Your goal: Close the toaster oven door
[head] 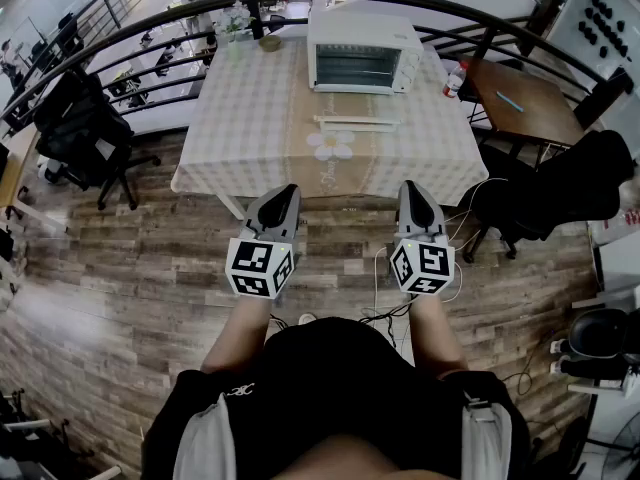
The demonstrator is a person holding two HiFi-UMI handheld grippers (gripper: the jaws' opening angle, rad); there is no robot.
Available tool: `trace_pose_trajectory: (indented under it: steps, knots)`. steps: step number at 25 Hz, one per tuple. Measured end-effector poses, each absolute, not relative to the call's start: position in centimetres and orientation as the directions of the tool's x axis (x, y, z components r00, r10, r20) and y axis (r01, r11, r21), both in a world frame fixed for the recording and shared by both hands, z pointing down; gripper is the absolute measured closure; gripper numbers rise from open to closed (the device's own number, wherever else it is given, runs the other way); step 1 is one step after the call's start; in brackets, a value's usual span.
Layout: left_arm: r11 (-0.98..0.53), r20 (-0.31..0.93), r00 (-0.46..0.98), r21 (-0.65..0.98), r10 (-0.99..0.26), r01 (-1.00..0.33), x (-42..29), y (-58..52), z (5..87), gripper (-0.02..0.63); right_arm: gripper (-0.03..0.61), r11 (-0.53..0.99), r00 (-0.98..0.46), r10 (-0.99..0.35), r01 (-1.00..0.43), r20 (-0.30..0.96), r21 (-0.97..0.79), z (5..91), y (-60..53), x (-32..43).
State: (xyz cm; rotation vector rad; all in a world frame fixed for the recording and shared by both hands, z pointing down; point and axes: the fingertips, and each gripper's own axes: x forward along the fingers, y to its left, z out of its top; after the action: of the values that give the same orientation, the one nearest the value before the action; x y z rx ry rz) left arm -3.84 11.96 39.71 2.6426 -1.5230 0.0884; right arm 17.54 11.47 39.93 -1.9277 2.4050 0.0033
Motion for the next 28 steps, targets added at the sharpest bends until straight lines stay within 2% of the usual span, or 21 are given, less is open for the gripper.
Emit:
trace_pose_trajectory:
  steps: [14, 28]
  knots:
    - [-0.502, 0.092, 0.505, 0.056, -0.858, -0.863, -2.3, 13.5, 39.8, 0.592, 0.586, 0.222, -0.218, -0.973, -0.974, -0.073, -0.041, 39.1, 13.3, 19.0]
    - [-0.515, 0.082, 0.521, 0.088, -0.849, -0.853, -7.5, 11.5, 40.8, 0.592, 0.586, 0.244, -0.24, -0.968, -0.968, -0.069, -0.064, 39.4, 12.1, 13.6]
